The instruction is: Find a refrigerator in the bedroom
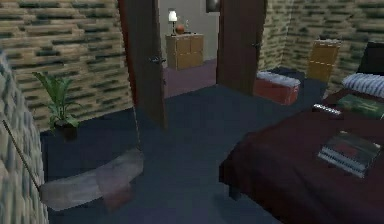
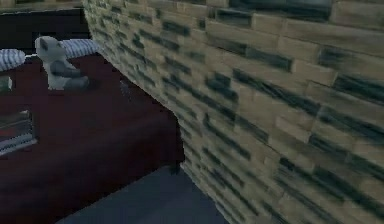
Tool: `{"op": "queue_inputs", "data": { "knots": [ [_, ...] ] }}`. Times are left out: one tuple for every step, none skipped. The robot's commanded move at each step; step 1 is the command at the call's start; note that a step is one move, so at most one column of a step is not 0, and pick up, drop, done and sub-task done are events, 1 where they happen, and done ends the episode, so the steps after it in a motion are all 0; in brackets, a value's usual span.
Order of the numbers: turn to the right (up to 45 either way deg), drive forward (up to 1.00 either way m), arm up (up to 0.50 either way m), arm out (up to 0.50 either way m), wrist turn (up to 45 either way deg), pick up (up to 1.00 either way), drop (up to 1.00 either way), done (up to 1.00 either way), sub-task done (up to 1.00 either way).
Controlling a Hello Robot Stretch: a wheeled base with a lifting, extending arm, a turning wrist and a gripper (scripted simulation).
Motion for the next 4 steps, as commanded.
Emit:
{"op": "queue_inputs", "data": {
  "knots": [
    [0.0, 1.0, 0.0, 0.0, 0.0, 0.0, 0.0, 0.0, 0.0],
    [-18.0, 0.0, 0.0, 0.0, 0.0, 0.0, 0.0, 0.0, 0.0],
    [0.0, 0.1, 0.0, 0.0, 0.0, 0.0, 0.0, 0.0, 0.0],
    [24.0, 0.0, 0.0, 0.0, 0.0, 0.0, 0.0, 0.0, 0.0]
  ]
}}
